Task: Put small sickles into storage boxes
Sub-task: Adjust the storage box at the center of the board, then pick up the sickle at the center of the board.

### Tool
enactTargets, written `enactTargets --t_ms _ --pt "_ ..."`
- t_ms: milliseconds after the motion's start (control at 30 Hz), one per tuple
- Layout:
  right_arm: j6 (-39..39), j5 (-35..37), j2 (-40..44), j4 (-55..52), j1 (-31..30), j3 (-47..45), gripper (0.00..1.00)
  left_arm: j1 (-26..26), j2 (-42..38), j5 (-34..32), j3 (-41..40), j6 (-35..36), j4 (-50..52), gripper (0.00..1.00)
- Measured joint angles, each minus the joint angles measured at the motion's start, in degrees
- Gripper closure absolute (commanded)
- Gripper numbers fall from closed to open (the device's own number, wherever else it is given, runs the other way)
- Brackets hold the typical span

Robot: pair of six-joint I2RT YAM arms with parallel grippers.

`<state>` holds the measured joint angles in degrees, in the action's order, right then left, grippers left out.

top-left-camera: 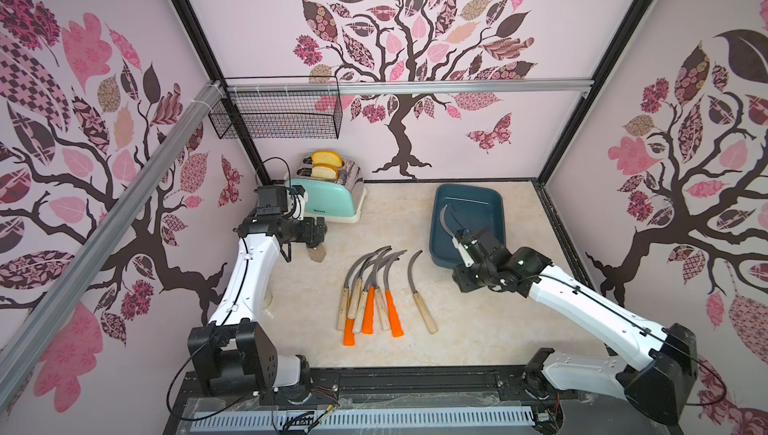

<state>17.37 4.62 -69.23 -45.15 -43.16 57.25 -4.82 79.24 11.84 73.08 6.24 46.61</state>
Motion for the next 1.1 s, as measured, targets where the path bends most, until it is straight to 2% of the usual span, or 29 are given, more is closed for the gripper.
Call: enactTargets --t_ms 233,400,767,1100 --pt "4.1 -1.6 -3.9 2.7 -9.3 -6.6 0.52 0.0 0.1 -1.1 1.1 -0.2 0.5 0.02" --pt "5.6 -1.9 -9.6 5.7 -12.5 -7.4 0.52 0.0 0.3 -1.3 1.1 -0.2 0.7 0.02" --pt "7.3 -5.1 -15.2 13.1 -13.1 -6.9 0.51 0.0 0.4 -2.6 0.3 0.2 0.7 0.02" --pt "7.4 -4.3 -21.5 15.1 -13.4 -3.7 0.52 0.0 -0.2 -2.6 0.3 0.1 0.6 0.02"
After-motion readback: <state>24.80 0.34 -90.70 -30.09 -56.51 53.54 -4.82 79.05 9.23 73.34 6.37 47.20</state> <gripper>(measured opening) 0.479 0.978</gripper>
